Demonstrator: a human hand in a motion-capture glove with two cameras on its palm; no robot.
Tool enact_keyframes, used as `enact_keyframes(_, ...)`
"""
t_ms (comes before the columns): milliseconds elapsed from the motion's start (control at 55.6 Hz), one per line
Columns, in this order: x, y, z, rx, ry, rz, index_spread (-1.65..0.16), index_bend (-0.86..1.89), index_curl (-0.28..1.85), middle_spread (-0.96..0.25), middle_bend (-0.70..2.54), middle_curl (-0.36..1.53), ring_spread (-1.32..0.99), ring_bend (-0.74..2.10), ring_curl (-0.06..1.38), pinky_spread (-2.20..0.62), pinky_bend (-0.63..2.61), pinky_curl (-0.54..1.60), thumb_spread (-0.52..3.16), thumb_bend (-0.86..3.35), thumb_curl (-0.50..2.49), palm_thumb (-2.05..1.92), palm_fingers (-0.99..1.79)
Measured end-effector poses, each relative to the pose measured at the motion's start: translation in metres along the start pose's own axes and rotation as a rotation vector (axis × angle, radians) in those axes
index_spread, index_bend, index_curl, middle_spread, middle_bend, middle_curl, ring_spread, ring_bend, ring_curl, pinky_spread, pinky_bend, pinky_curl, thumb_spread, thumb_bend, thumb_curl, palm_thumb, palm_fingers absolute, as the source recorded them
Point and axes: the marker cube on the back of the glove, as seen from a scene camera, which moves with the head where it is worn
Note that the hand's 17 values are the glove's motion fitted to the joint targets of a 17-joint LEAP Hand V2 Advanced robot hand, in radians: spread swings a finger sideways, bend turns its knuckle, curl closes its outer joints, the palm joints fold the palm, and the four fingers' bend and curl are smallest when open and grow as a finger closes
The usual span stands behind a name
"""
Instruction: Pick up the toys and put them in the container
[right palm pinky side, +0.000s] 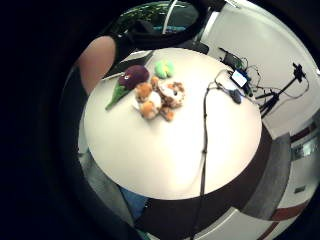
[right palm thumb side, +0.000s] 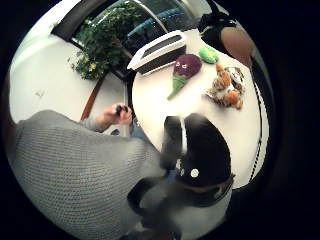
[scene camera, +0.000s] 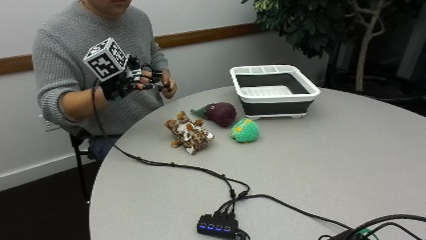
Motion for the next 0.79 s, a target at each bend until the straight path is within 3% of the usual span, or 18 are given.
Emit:
enact_keyframes(126,0.002,-0.011,-0.005,0.001,0.055,-0.011,-0.23,0.33,0.13,-0.17,0.17,0.05,-0.2,0.28,0.08,-0.01,0.44,0.15,0.93,0.05,0.03,0.02,0.37)
enact_keyframes(288,0.004,-0.02,-0.005,-0.024,0.057,0.003,-0.3,0.32,0.19,-0.21,0.17,0.1,-0.28,0.32,0.12,-0.02,0.48,0.2,1.3,0.05,0.1,0.0,0.32)
enact_keyframes(557,-0.007,-0.043,0.01,-0.067,0.054,-0.011,-0.34,0.31,0.26,-0.24,0.18,0.15,-0.31,0.35,0.14,-0.01,0.52,0.25,1.5,0.02,0.17,-0.01,0.28)
enact_keyframes(791,0.01,-0.119,0.029,-0.169,0.09,-0.01,-0.36,0.28,0.3,-0.25,0.17,0.19,-0.32,0.38,0.17,-0.01,0.56,0.28,1.53,-0.01,0.2,-0.01,0.22)
